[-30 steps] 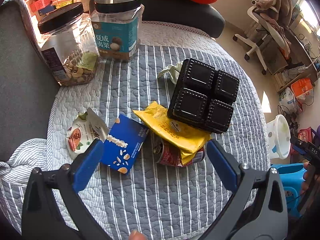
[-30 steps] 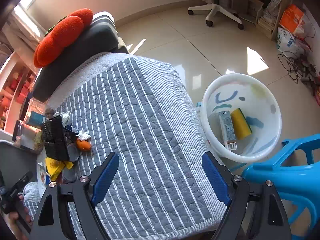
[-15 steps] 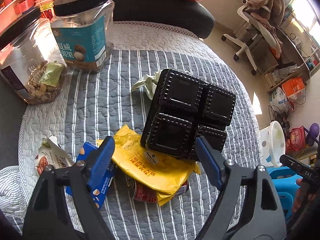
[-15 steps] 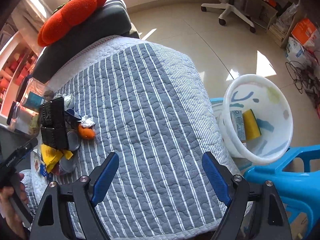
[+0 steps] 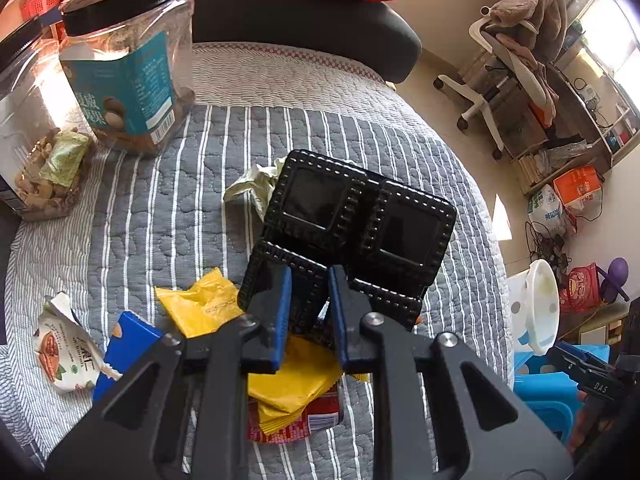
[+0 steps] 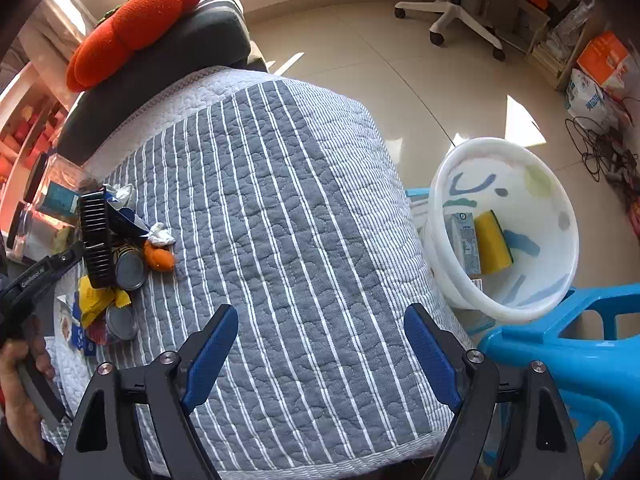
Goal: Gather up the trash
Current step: 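Move the left tool back to the bed and grasp the black plastic tray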
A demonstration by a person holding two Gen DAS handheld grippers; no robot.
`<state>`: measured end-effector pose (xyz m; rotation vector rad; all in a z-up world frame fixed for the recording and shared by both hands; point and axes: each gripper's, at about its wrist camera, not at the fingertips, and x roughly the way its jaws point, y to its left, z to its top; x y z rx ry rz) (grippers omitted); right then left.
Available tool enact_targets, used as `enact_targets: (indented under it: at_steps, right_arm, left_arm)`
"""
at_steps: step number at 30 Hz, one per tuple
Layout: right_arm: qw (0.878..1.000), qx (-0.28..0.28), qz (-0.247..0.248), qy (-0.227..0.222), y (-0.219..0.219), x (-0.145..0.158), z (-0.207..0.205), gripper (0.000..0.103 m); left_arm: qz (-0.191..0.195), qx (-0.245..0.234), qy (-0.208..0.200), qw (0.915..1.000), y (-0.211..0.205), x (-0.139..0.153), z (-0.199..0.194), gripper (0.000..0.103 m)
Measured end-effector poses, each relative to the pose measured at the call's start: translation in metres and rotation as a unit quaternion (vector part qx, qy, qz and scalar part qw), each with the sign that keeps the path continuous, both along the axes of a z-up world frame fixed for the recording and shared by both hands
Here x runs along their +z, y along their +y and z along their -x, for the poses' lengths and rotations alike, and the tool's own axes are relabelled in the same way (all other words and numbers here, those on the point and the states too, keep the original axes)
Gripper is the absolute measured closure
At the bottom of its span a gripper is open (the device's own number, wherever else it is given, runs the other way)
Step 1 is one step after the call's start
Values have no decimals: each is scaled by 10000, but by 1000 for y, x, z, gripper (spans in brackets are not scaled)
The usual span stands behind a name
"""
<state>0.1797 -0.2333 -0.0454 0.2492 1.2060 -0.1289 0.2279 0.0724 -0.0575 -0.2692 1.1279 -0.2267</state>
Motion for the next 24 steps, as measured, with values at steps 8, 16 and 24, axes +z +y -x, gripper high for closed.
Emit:
enact_targets:
  at_steps: [8, 16, 24]
  right_arm:
    - [9999, 154, 12, -22, 11, 1, -4, 17]
    - [10000, 68, 26, 10, 4, -1, -5, 17]
    - [9999, -93, 13, 86, -12, -4, 3, 17]
  left_arm:
    - [-371, -8, -291, 9989, -7, 24, 18, 22]
    - [-1519, -430, -514, 9861, -81, 15, 24, 21]
    - [-2648, -273, -491, 9627, -106, -18, 8, 42]
